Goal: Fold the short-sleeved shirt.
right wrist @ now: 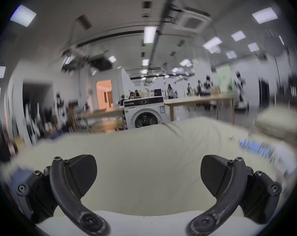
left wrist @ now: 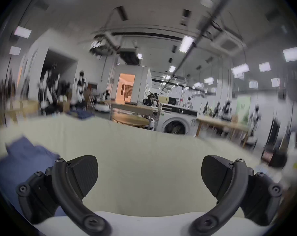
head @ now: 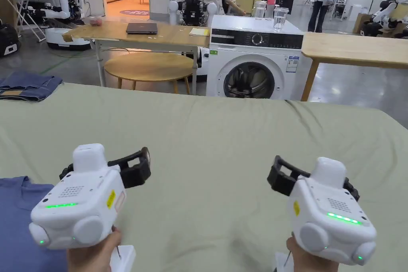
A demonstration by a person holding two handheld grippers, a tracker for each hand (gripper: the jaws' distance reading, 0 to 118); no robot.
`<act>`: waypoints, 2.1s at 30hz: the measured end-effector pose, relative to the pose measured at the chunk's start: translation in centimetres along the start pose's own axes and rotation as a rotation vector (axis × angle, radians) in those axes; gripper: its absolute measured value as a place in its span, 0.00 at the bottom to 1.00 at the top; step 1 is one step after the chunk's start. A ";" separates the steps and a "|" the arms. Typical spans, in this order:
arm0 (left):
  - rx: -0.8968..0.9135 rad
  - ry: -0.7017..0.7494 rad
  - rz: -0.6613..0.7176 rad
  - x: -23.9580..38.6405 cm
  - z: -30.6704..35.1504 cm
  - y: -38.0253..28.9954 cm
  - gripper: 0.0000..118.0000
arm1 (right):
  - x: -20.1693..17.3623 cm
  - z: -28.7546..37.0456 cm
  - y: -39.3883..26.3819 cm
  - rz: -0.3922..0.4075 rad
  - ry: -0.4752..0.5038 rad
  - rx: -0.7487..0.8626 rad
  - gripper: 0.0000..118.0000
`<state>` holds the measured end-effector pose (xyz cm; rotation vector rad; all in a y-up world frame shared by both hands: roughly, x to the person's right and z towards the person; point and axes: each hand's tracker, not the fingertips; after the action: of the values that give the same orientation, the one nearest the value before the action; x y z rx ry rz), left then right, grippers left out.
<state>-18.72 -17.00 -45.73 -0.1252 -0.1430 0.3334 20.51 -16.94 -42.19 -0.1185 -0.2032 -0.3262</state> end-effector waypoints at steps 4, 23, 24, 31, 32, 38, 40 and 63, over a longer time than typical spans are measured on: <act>0.023 0.040 0.102 -0.3 0.3 0.7 1.00 | 1.3 -0.4 1.1 -0.134 -0.010 0.004 1.00; 0.080 0.074 -1.213 8.5 1.1 -0.6 1.00 | -4.9 -0.8 -5.0 1.529 -0.035 0.343 1.00; 0.065 0.056 -1.058 8.3 1.2 0.1 1.00 | -5.2 -0.6 -4.7 1.411 -0.015 0.305 1.00; 0.077 0.003 -0.364 3.8 -0.7 1.3 1.00 | -6.0 -0.3 -2.9 0.764 0.060 0.042 1.00; 0.082 0.004 -0.316 3.7 -0.5 1.2 1.00 | -5.9 -0.3 -2.8 0.687 0.042 0.031 1.00; 0.120 0.018 -0.239 3.9 0.5 0.9 1.00 | -5.4 0.6 -1.8 0.372 -0.006 0.057 1.00; 0.122 0.029 -0.225 3.7 0.3 1.1 1.00 | -5.3 0.5 -1.6 0.359 -0.009 0.072 1.00; 0.116 0.067 -0.326 5.3 1.2 0.6 0.00 | -6.2 2.3 0.0 0.386 -0.057 0.144 0.00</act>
<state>-14.14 -14.57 -44.00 0.0030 -0.0752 0.0122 14.30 -14.72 -41.31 -0.0231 -0.2543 0.0761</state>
